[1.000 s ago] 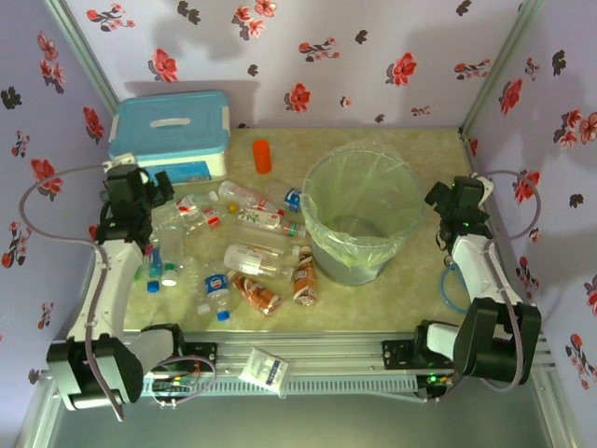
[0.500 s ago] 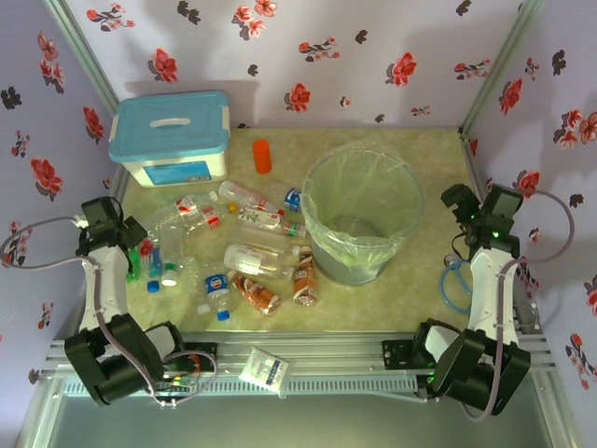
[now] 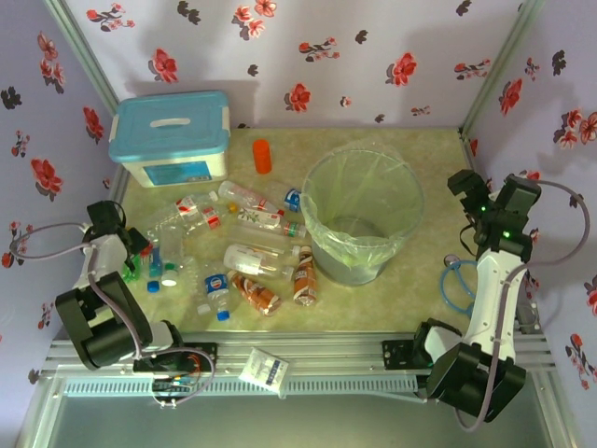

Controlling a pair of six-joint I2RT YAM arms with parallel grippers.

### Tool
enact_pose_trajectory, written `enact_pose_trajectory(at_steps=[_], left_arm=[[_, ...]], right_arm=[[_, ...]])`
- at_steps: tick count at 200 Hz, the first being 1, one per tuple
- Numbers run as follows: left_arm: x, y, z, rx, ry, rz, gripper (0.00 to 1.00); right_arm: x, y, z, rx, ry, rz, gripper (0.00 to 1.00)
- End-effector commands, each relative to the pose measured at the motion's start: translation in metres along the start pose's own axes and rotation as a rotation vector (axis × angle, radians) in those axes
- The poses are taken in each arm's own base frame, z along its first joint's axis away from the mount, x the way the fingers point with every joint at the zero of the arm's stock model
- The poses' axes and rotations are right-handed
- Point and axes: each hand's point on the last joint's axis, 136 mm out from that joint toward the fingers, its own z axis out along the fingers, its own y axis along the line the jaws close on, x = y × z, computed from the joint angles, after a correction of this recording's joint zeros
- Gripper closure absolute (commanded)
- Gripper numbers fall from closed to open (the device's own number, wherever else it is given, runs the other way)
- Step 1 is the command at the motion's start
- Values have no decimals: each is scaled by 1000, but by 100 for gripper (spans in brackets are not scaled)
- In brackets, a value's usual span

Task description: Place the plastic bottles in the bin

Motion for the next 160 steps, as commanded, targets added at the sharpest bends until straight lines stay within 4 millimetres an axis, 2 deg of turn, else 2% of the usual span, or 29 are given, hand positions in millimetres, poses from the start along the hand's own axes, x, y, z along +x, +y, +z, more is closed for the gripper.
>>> enact_pose_trajectory(at_steps=[1,48,84,112,146,160], left_arm=[[3,-4,8,20,15,15,11],[15,-14,23,49,82,53,8],[19,-16,27,56,90,56,13],[24,-19,31,56,112,69,14],[23,-25,29,72,105,75,13],[22,-29,28,76,103,82,17]], right_arm=[[-8,15,-13,-43,-20,3,1],[-16,27,-20,-79,-39,-5,1],[-19,34,-23,-101,-43,-4,1],[-24,44,-29,-132,-51,-11,1],[-30,55,-34,-164,-64,-14,1],[-32,59,-36,-180,-66,-9,1]])
